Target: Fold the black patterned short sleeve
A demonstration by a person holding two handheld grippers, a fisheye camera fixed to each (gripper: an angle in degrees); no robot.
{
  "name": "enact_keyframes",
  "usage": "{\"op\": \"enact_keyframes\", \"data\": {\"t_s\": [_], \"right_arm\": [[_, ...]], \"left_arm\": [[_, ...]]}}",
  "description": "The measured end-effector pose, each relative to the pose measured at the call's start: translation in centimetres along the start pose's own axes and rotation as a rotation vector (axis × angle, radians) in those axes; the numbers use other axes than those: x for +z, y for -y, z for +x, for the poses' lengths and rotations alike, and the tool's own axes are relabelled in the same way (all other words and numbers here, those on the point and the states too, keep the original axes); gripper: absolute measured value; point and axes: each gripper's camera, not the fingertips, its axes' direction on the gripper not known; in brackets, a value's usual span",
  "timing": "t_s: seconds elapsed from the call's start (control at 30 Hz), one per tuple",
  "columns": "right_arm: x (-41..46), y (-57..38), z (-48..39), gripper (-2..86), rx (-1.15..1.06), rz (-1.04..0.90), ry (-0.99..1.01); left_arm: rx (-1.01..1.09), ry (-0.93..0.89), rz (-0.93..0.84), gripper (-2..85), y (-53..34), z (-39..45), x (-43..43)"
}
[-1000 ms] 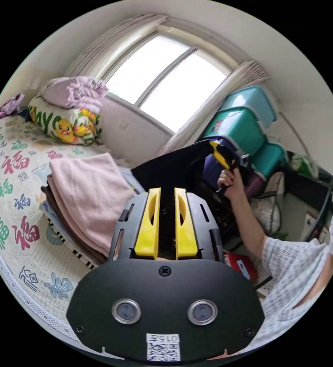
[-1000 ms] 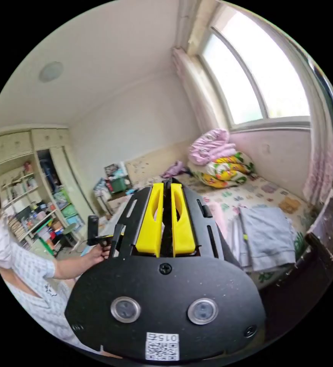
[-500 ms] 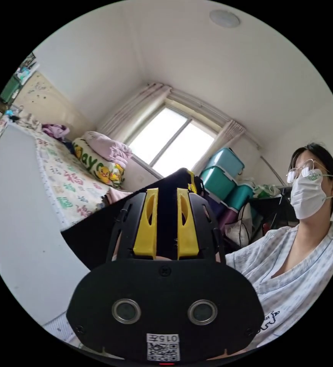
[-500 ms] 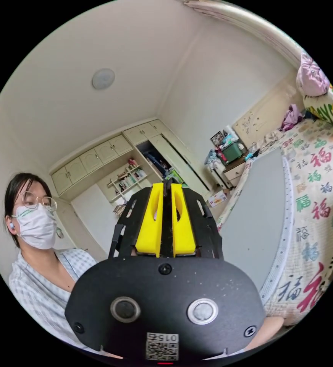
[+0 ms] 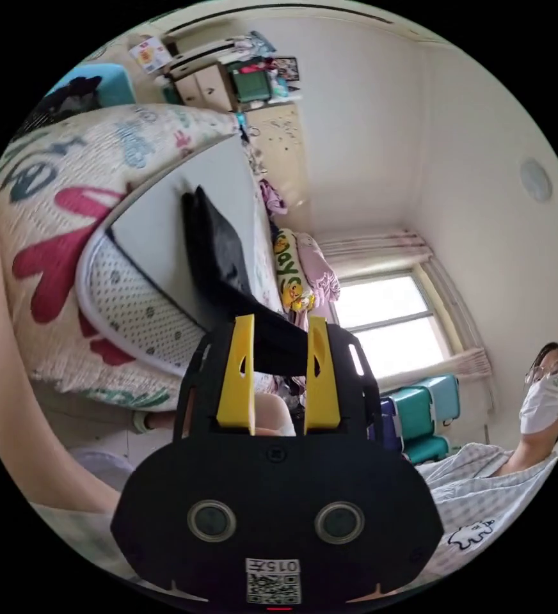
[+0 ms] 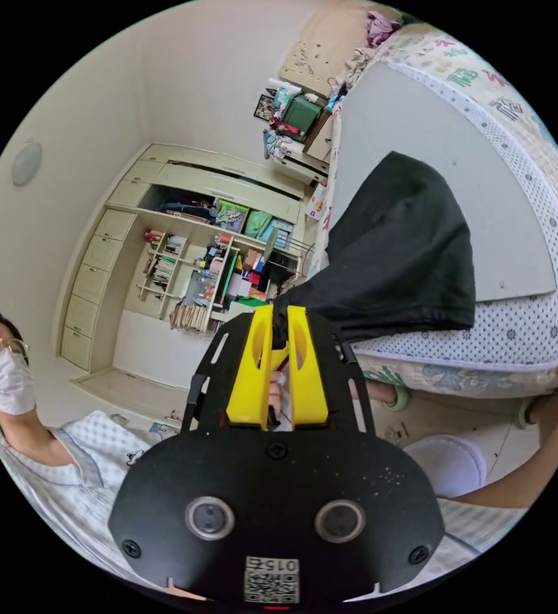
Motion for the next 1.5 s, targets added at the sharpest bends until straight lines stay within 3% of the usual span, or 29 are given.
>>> {"op": "enact_keyframes", "data": {"t_s": [0.23, 0.4, 0.5, 0.73, 0.87, 1.13, 1.4, 1.5], "right_arm": [[-5.4, 2.6, -4.4, 4.2, -0.030, -0.012, 0.030], [-10.5, 3.8, -7.8, 0.6, -0.050, 0.030, -0.031], [-12.3, 4.6, -9.9, 1.5, -0.097, 0.014, -0.044], [-11.3, 6.3, -16.5, 12.4, -0.303, -0.199, -0.219], [-11.4, 6.2, -19.2, 4.0, -0.373, -0.226, -0.380], [-19.6, 5.4, -18.3, 1.4, -0.249, -0.041, -0.293], [-42.4, 3.5, -19.4, 0.9, -0.198, 0.511, -0.144], [-47.8, 0.8, -19.6, 0.8, -0.201, 0.559, -0.199]], "left_arm": [[-0.069, -0.224, -0.087, 11.3, -0.4, -2.0, 1.9], [-0.031, -0.126, -0.145, 8.6, -0.6, -1.9, 1.0], [-0.070, -0.174, -0.121, 7.9, -1.0, -2.7, -0.5], [-0.052, -0.168, -0.122, 7.1, -1.3, -1.9, -3.6], [-0.046, -0.176, -0.124, 7.1, -1.5, -1.2, -4.8], [0.007, -0.112, -0.117, 0.1, -2.6, 0.7, -7.8], [0.197, -0.154, 0.116, -0.8, 0.1, 7.8, -16.6], [0.266, -0.165, 0.182, -0.8, 1.1, 10.4, -20.8]]}}
